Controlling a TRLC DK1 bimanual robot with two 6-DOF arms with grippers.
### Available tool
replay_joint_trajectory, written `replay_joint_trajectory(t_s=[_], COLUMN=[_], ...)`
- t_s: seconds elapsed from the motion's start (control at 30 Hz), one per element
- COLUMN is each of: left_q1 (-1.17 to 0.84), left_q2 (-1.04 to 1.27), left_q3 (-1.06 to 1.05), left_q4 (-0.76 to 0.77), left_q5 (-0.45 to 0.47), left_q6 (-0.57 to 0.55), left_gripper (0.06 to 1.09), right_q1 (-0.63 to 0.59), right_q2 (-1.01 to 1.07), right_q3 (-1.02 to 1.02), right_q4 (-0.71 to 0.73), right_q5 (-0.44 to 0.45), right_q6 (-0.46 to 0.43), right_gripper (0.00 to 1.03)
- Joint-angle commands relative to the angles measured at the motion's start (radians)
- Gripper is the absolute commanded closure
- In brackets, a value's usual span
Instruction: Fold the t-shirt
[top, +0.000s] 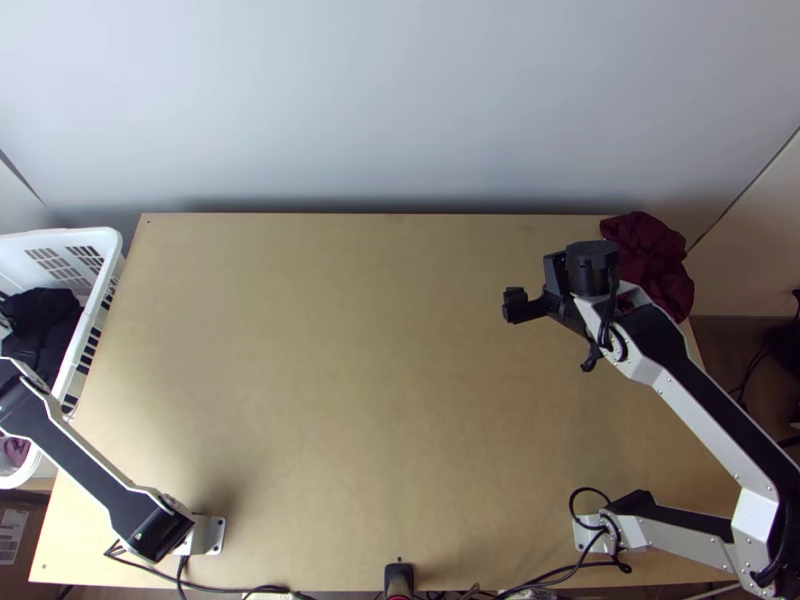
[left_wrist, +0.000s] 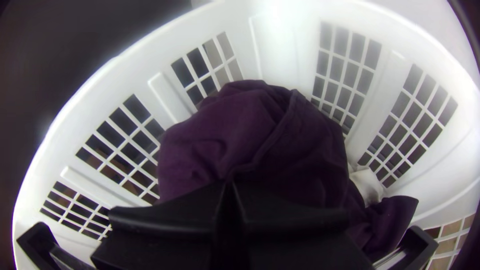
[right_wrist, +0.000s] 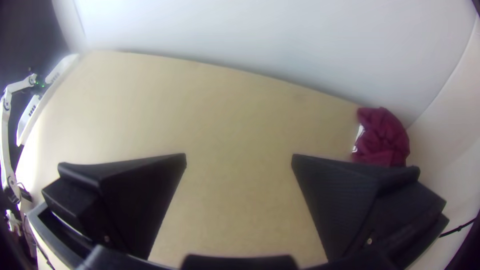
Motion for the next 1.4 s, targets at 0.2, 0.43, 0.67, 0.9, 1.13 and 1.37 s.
replay_joint_trajectory(t_s=[0.2,0.43,0.67,0.9,1.13,1.37], left_q1=[0.025,0.009,-0.022,-0.102,-0.188,-0.329], left_q2=[-0.141,-0.399,-0.627,-0.881,-1.036,-1.172], left_q3=[-0.029,-0.056,-0.053,-0.047,-0.001,0.023], left_q4=[-0.114,-0.375,-0.488,-0.507,-0.55,-0.462], left_q5=[-0.012,0.085,0.226,0.25,0.249,0.164], left_q6=[0.01,-0.051,-0.094,-0.103,-0.22,-0.309], left_gripper=[1.04,1.04,1.04,1.04,1.04,1.05], right_q1=[-0.001,-0.001,-0.001,0.004,0.016,0.036], right_q2=[0.013,0.019,-0.001,-0.029,-0.052,-0.09], right_q3=[-0.028,-0.011,-0.005,0.0,-0.01,-0.102], right_q4=[0.024,0.034,0.032,0.034,0.034,0.054], right_q5=[0.001,0.001,0.001,0.001,0.001,0.001], right_q6=[0.001,0.001,0.002,-0.002,0.001,0.013], right_gripper=[0.05,0.05,0.05,0.05,0.05,0.05])
